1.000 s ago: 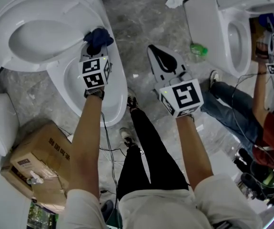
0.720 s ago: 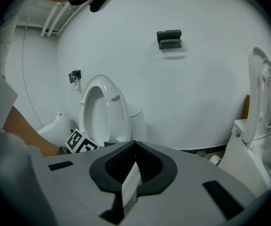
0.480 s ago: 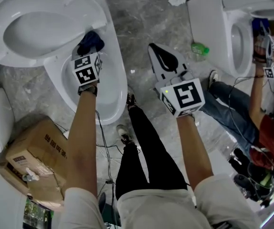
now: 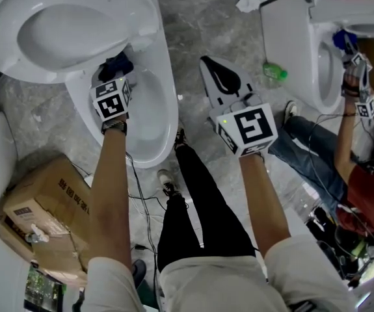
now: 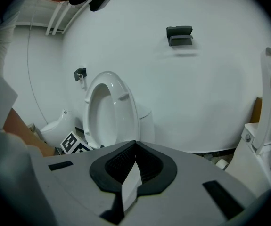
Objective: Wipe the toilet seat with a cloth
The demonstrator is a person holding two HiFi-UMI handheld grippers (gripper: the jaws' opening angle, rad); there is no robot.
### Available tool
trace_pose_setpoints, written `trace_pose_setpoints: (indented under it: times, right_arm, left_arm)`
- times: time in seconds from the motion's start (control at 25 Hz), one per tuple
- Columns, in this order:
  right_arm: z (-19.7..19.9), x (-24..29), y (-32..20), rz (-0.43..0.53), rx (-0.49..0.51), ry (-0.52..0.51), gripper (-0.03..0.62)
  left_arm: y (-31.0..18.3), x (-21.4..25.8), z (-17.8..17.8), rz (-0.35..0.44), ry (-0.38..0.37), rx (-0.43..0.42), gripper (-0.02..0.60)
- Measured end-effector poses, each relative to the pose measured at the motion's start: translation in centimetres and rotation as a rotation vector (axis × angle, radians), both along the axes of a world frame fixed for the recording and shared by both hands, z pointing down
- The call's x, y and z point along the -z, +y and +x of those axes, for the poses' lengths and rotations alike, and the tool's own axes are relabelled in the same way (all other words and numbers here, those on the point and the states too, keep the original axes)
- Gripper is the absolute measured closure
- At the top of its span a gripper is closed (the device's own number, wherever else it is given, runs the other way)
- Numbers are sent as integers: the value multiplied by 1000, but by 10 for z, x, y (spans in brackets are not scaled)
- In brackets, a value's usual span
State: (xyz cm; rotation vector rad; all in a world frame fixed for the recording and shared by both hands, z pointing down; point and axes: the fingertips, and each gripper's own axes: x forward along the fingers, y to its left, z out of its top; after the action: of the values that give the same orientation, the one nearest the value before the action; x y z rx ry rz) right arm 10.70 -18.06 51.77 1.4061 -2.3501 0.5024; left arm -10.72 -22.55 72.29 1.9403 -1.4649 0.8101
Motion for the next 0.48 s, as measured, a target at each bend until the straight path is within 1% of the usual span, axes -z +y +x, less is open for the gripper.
trace_pose_setpoints:
  times: [0.08, 0.24, 0.48]
  right_arm:
    - [-6, 2, -3, -1, 10, -2, 574]
    - [-10, 7, -9, 11, 15, -5, 574]
    - [-22, 11, -9, 21, 40, -4, 574]
  left_arm:
    - [3, 0, -12, -14, -12, 25, 540]
    - [7, -3, -43, -49, -40, 109, 540]
    - [7, -1, -76, -65, -88, 130, 540]
